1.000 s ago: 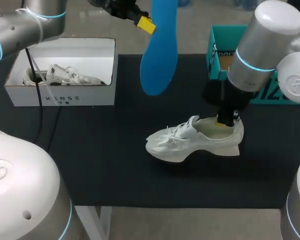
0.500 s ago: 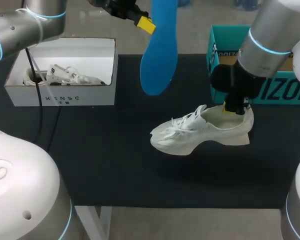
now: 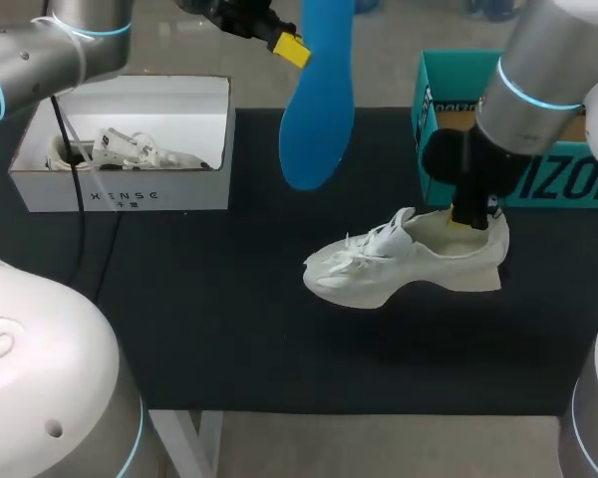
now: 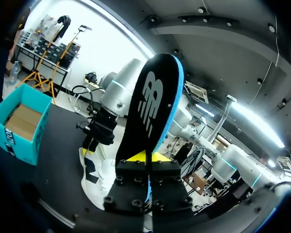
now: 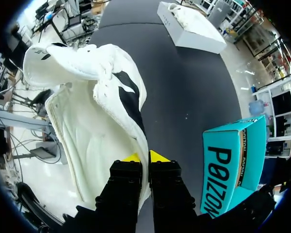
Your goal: Take the shoe out of the shoebox, open the shoe tongue, remove and reinsert the insole, then place the shoe into the shoebox
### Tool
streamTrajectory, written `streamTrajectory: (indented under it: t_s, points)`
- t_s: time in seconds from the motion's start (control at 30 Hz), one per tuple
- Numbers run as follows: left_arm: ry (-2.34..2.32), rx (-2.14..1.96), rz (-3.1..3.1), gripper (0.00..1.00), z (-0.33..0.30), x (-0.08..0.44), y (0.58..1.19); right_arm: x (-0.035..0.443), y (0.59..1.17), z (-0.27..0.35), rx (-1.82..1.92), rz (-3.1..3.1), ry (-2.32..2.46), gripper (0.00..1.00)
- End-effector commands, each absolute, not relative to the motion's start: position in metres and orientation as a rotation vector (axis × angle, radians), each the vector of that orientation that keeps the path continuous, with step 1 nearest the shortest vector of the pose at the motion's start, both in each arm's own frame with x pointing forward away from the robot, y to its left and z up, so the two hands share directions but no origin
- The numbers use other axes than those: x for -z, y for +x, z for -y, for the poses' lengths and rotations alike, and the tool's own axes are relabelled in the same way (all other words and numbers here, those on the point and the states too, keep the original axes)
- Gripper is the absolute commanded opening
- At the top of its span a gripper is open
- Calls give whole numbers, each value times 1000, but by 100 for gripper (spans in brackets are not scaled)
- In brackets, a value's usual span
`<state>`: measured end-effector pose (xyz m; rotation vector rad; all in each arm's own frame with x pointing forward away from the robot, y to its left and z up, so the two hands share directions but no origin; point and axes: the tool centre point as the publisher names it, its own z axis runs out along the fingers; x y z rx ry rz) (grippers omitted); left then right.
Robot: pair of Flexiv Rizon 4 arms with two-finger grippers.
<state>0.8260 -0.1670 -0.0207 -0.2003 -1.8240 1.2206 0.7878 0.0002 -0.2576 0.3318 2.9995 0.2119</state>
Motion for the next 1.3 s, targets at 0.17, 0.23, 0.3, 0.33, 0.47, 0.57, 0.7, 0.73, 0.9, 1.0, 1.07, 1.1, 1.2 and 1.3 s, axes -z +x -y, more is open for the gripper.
streamTrajectory:
  t_s: [0.17, 0.23, 0.3, 0.33, 0.47, 0.57, 0.7, 0.73, 0.9, 1.0, 1.07, 1.1, 1.2, 1.3]
  points:
    - [-202, -1219, 1824, 0, 167, 21, 827, 259, 765, 9, -94, -2634, 1137, 0]
    - [-202, -1219, 1824, 0, 167, 21, 827, 258, 757, 10, -111, -2548, 1241, 0]
    - [-202, -1219, 1824, 0, 167, 21, 827, 259, 750, 9, -118, -2481, 1328, 0]
    - [-202, -1219, 1824, 0, 167, 21, 827, 260, 747, 9, -122, -2462, 1355, 0]
    - [-202, -1219, 1824, 0, 167, 21, 827, 268, 735, 14, -151, -2337, 1532, 0]
    - [-202, -1219, 1824, 0, 167, 21, 827, 272, 730, 20, -185, -2239, 1639, 0]
    - [-202, -1219, 1824, 0, 167, 21, 827, 275, 731, 25, -228, -2180, 1706, 0]
    - [-202, -1219, 1824, 0, 167, 21, 827, 273, 733, 24, -275, -2169, 1686, 0]
    - [-202, -1219, 1824, 0, 167, 21, 827, 270, 735, 20, -347, -2188, 1658, 0]
    - [-202, -1219, 1824, 0, 167, 21, 827, 270, 735, 20, -347, -2188, 1658, 0]
    - [-202, -1219, 1824, 0, 167, 21, 827, 270, 735, 20, -347, -2188, 1658, 0]
    - [-202, -1219, 1824, 0, 167, 21, 827, 270, 735, 20, -347, -2188, 1658, 0]
    - [-202, -1219, 1824, 0, 167, 21, 827, 270, 735, 20, -347, -2188, 1658, 0]
    - [-202, -1219, 1824, 0, 167, 21, 827, 270, 735, 20, -347, -2188, 1658, 0]
